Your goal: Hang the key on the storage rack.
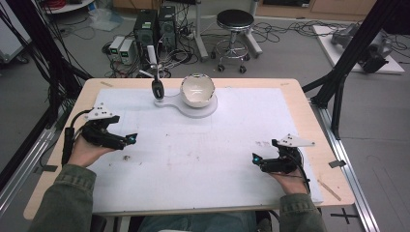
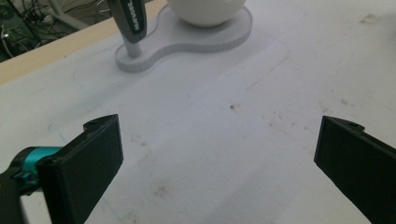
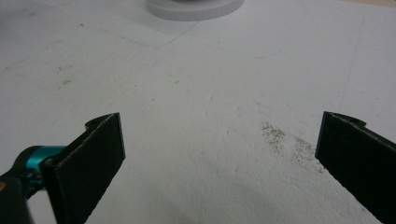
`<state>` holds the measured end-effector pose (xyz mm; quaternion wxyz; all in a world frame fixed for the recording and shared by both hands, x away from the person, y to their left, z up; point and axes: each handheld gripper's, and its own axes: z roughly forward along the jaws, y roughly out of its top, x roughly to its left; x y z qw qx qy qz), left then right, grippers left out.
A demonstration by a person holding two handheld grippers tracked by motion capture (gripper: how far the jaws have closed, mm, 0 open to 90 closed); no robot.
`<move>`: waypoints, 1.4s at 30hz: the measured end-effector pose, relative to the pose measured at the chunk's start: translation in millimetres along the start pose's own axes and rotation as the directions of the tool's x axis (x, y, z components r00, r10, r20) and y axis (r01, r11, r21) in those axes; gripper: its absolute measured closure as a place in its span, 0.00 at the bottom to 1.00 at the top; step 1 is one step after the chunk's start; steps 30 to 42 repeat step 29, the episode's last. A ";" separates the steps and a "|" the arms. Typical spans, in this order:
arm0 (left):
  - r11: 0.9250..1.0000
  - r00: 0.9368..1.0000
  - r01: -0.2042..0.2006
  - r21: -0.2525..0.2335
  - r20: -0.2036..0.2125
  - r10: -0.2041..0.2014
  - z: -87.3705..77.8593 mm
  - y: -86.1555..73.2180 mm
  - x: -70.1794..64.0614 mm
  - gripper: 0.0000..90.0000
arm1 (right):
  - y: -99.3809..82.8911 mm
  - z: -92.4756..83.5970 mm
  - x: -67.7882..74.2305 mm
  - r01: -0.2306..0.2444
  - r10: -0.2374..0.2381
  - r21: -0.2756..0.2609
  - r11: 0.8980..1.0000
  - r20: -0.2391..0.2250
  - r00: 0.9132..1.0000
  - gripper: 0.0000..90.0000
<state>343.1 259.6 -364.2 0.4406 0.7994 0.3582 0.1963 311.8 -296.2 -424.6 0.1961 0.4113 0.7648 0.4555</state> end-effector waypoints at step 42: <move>0.984 0.985 0.142 -0.108 -0.081 -0.151 -31.7 -91.5 -8.5 0.02 | 3.0 0.0 -2.9 -0.007 0.007 -0.032 0.999 -0.010 1.000 0.00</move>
